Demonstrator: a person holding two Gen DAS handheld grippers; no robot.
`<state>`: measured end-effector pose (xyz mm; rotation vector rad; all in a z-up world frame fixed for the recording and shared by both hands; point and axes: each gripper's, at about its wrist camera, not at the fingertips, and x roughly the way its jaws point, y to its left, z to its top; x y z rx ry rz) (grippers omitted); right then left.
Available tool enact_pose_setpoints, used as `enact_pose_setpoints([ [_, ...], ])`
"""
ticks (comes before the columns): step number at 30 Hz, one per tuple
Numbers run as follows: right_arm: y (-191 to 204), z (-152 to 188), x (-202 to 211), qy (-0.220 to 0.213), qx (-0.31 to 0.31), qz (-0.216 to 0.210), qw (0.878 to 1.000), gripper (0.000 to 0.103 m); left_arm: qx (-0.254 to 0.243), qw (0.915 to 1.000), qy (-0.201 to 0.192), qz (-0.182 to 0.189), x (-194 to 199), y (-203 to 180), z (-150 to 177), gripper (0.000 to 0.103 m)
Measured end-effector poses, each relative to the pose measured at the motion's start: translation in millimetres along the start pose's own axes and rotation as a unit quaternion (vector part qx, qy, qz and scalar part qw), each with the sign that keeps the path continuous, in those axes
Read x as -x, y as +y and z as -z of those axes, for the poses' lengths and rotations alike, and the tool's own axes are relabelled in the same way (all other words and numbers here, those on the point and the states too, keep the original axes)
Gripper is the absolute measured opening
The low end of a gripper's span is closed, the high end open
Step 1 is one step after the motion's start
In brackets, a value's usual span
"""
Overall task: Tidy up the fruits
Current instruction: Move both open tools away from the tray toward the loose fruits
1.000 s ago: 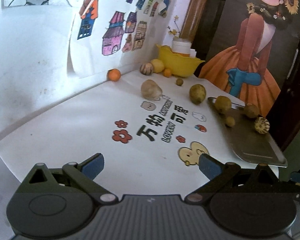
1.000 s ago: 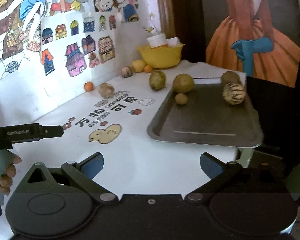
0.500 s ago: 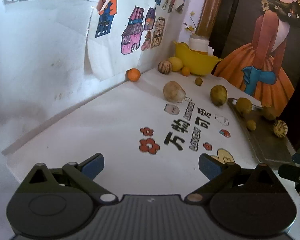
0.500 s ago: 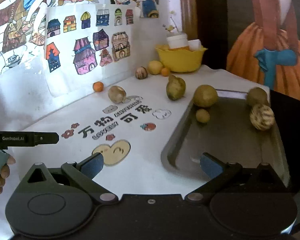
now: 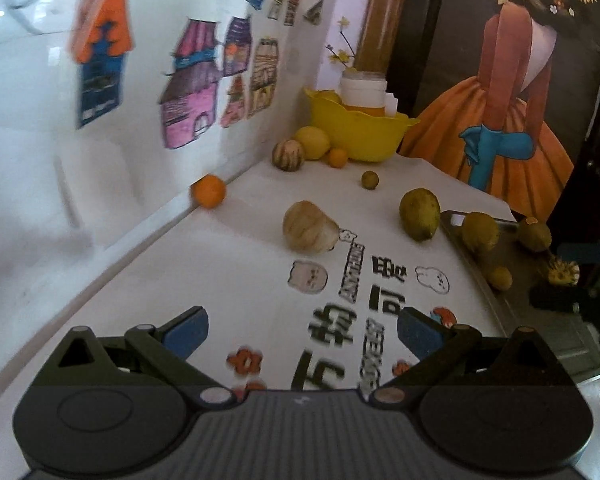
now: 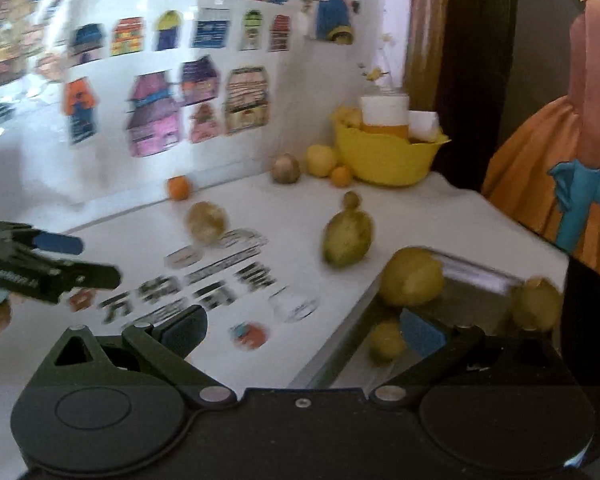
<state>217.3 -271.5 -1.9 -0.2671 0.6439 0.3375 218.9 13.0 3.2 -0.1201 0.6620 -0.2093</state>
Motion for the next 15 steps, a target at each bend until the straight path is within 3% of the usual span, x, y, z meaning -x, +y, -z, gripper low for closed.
enact_pose_setpoints([
  [5,-15,-16,-23,-0.010,0.016,0.017,1.000,0.102,-0.002,1.0000,0.008,0.005,-26,2,-18,0.103],
  [15,-22,-32,-64,-0.014,0.038,-0.002,0.999,0.102,-0.025,0.9997,0.005,0.002,-63,-3,-36,0.103],
])
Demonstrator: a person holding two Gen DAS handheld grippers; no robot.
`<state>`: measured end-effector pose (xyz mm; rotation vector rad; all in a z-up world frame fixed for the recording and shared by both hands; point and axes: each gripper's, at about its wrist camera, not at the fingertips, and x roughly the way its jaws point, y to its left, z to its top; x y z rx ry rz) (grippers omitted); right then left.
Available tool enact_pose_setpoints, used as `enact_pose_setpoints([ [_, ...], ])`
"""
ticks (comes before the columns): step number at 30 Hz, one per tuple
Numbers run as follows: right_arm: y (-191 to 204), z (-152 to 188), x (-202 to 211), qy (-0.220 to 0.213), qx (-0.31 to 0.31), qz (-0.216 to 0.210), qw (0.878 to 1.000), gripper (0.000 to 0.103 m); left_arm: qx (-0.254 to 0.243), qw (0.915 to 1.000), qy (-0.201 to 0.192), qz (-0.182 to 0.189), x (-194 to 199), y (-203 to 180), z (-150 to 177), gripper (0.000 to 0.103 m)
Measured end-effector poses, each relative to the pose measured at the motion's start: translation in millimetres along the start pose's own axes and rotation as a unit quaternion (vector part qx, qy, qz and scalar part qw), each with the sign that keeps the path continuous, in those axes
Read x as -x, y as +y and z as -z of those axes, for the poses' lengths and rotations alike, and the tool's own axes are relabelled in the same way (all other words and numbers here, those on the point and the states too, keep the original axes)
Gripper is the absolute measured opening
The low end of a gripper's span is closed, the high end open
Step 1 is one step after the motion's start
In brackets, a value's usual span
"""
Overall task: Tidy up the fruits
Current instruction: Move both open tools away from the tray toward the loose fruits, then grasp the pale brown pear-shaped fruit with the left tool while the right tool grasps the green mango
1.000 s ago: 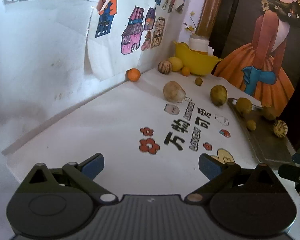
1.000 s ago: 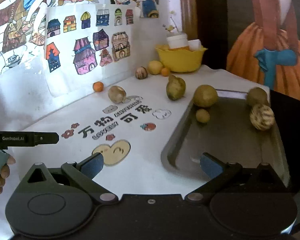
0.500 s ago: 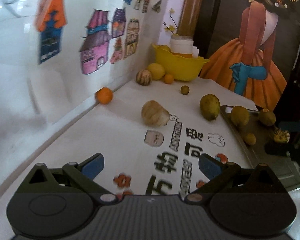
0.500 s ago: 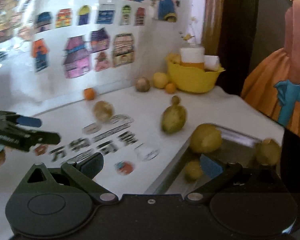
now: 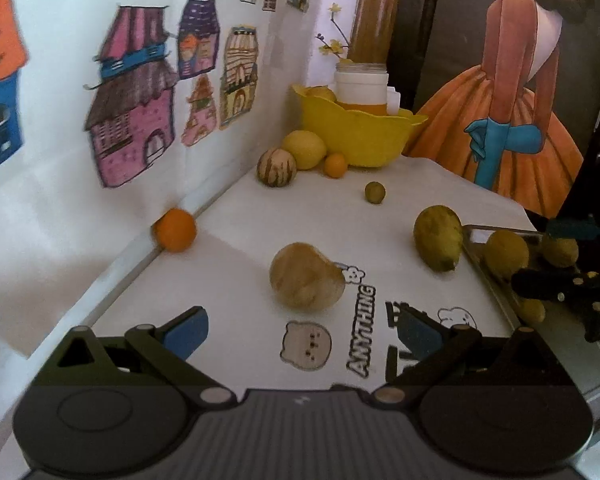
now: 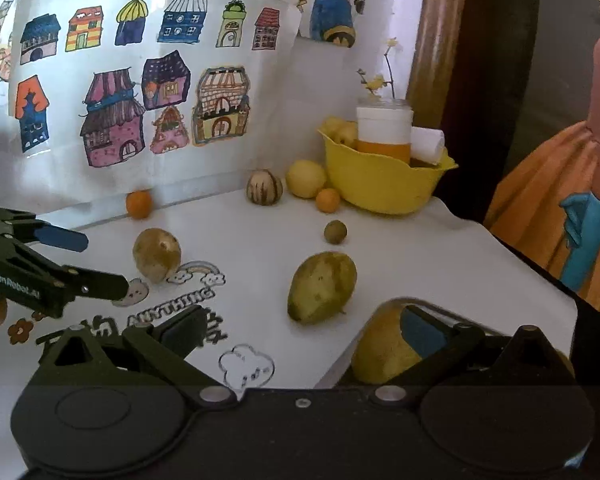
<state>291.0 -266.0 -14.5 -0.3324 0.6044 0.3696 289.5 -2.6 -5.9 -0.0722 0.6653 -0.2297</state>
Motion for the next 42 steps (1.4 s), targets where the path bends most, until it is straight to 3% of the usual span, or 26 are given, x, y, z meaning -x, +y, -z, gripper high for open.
enact_pose_setpoints([
  [4,-7,-11,-16,-0.006,0.013,-0.001,1.000,0.102,-0.012,0.9999,-0.008,-0.009,-12,-2,-5,0.103],
  [12,-16,-22,-69,0.037,0.008,0.009,0.999,0.102,0.001,0.9993,-0.015,-0.035,-30,-3,-16,0.103],
  [19,-29,-28,-97,0.053,-0.037,-0.005,0.998,0.089,-0.004,0.9994,-0.006,-0.035,-44,-1,-16,0.101],
  [27,-26,-25,-110,0.070,-0.045,-0.021,0.996,0.072,0.001,0.9996,-0.007,-0.028,-54,-1,-18,0.088],
  [42,-27,-22,-127,0.092,-0.056,-0.023,0.994,0.056,0.015,0.9999,0.000,-0.001,-62,4,-18,0.066],
])
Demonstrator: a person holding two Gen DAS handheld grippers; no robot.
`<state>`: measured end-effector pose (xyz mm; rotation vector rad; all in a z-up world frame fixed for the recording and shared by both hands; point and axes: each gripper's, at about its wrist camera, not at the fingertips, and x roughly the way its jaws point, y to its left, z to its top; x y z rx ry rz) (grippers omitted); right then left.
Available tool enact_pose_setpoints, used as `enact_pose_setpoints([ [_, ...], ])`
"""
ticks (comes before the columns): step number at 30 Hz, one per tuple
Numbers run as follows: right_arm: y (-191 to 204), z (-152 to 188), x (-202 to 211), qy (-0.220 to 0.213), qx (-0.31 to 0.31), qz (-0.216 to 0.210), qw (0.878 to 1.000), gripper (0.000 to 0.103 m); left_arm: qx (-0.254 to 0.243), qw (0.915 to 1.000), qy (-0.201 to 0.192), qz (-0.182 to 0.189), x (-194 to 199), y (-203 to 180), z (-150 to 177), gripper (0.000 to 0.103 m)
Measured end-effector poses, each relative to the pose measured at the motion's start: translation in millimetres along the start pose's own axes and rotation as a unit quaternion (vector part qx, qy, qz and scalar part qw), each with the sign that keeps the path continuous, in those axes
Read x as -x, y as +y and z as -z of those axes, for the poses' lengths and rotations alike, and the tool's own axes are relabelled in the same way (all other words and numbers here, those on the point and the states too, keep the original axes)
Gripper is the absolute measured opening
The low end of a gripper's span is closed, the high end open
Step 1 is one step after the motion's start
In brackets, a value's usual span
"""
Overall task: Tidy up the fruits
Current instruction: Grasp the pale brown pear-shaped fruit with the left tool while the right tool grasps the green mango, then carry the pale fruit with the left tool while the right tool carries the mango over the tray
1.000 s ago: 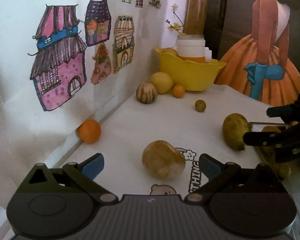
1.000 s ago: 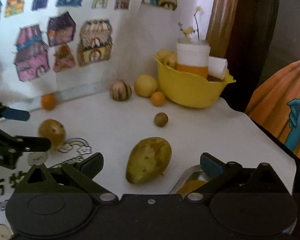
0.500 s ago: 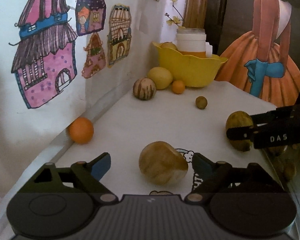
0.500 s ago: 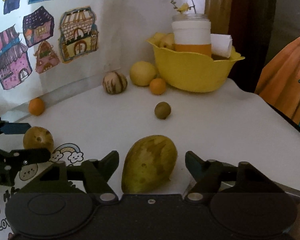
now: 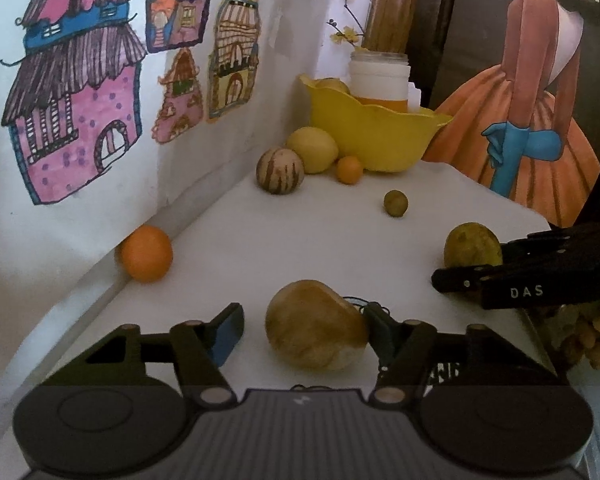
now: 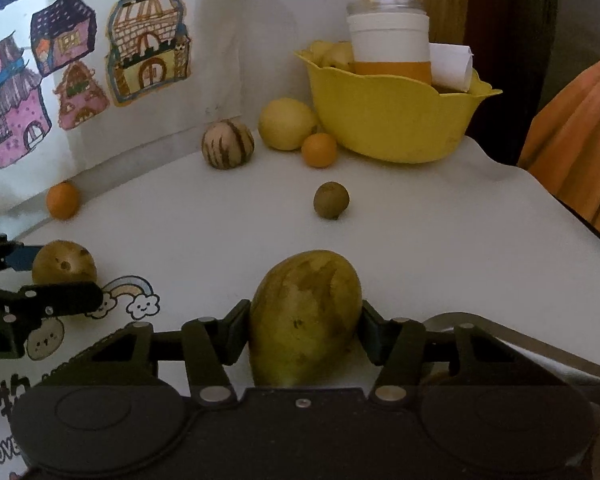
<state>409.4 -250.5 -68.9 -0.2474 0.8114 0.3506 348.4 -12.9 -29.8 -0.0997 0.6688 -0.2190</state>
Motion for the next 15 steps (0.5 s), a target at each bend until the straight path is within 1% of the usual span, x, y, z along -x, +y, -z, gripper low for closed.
enact_pose_setpoints([
  [1,-1,0,0,-0.001,-0.002,-0.001,1.000,0.056,0.000,1.0000,0.000,0.003,0,-1,0,0.064],
  [3,0,1,0,-0.003,-0.001,-0.001,1.000,0.056,-0.003,0.9999,0.000,0.010,0,-3,1,0.055],
  [7,1,3,2,-0.008,0.006,-0.003,1.000,0.055,-0.013,0.9999,-0.002,0.006,0,-8,2,0.055],
  [12,7,7,6,-0.011,0.019,-0.018,1.000,0.055,0.013,0.9998,0.005,0.012,4,-2,2,0.054],
  [15,13,8,11,-0.008,0.025,-0.032,0.999,0.055,0.021,0.9996,0.012,0.013,9,-1,4,0.054],
])
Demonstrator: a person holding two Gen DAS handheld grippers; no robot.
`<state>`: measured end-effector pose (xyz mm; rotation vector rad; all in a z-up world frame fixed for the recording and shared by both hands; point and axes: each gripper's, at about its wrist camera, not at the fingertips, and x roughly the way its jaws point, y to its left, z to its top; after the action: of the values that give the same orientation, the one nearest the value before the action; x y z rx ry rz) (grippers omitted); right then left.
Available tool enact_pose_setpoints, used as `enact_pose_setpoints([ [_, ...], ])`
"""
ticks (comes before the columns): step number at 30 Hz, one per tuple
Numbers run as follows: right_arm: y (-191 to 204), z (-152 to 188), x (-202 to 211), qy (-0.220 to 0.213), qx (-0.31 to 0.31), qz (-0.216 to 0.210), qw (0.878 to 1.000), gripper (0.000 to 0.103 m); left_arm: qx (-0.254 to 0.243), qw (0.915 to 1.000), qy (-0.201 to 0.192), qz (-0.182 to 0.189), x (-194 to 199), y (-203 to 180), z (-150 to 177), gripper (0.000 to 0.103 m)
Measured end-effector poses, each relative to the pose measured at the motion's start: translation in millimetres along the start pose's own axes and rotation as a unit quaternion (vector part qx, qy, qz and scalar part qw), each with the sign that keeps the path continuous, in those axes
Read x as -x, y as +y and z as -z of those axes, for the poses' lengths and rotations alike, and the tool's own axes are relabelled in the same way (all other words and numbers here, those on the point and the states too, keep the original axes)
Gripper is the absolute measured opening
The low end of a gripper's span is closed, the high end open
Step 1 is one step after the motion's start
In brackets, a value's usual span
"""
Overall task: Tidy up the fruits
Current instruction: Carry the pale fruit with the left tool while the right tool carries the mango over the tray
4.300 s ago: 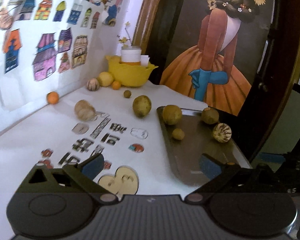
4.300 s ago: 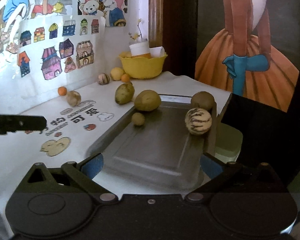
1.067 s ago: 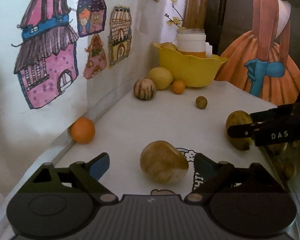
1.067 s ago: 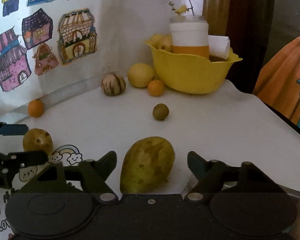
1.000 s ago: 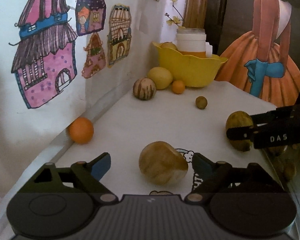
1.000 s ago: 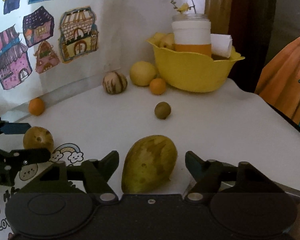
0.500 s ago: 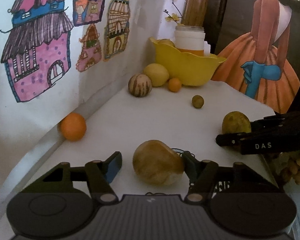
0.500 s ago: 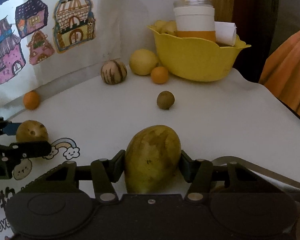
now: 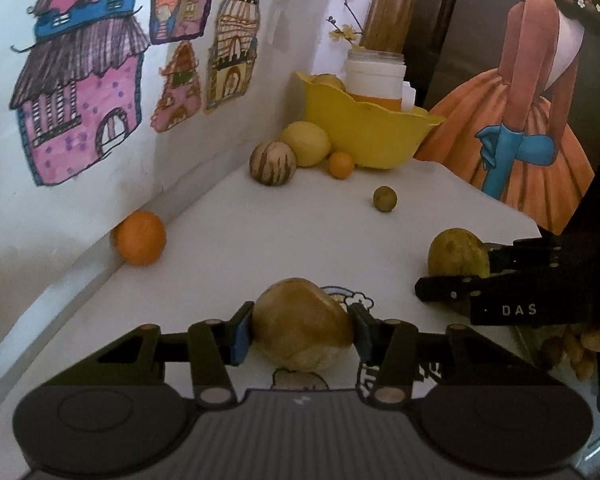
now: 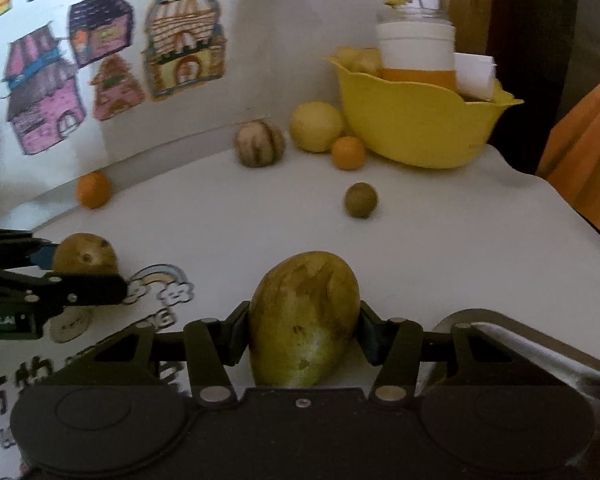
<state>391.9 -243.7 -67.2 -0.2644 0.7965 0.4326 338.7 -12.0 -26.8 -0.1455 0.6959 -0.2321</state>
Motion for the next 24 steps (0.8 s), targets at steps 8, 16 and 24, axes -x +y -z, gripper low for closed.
enact_pose_setpoints([
  [8,10,2,32,-0.024,-0.001,-0.018,1.000,0.055,0.001,1.0000,0.000,-0.002,25,-7,6,0.054],
  [16,4,19,95,-0.048,-0.009,-0.019,0.999,0.055,-0.025,0.9994,-0.018,0.015,60,-37,6,0.054],
  [24,-16,54,164,-0.057,-0.022,0.007,0.998,0.055,-0.042,0.9975,-0.018,0.055,76,-84,14,0.054],
])
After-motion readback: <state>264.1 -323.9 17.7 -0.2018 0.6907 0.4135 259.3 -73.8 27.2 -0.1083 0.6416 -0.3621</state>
